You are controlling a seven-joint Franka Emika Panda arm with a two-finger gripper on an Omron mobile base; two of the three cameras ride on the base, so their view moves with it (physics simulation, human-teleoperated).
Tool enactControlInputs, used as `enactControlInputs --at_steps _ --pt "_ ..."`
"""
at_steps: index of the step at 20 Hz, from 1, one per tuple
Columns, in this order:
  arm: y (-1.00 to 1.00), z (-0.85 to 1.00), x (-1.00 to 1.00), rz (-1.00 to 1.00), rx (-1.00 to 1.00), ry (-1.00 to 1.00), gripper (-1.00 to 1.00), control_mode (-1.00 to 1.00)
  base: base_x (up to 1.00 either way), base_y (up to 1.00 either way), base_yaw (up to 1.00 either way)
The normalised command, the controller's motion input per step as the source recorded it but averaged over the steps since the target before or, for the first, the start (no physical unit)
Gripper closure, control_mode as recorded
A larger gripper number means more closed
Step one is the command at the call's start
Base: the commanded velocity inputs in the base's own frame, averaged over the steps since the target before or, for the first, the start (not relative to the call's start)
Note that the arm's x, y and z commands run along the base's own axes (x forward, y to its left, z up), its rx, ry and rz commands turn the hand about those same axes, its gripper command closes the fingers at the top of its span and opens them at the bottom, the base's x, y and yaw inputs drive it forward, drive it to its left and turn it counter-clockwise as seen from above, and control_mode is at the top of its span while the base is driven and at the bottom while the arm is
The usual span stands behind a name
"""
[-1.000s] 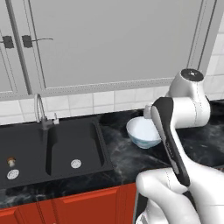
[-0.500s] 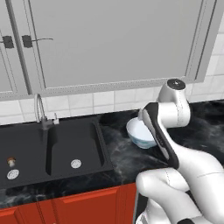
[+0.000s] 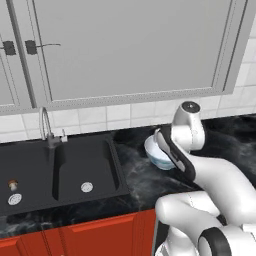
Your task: Pick the kiwis from the cabinet and place them in one bowl. Pick the mushroom from the sink and place it in the other bowl.
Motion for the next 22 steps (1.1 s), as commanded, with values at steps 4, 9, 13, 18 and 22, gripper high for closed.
enactControlInputs --at_steps 4,9,13,18,22 --pt "-0.08 -0.47 0.29 0.00 0.00 0.08 1.00 -1.00 0.00 0.00 0.00" --pt "0.00 -0.39 0.26 0.00 0.00 0.09 -1.00 -1.00 0.00 0.00 0.00" --pt "-0.02 -0.05 0.23 0.01 0.00 0.02 -1.00 -1.00 0.00 0.00 0.00" --pt "-0.09 0.00 0.06 0.01 0.00 0.01 -1.00 -1.00 0.00 0.00 0.00" --pt "-0.01 0.09 0.04 0.00 -0.02 0.01 -1.00 -1.00 0.00 0.00 0.00"
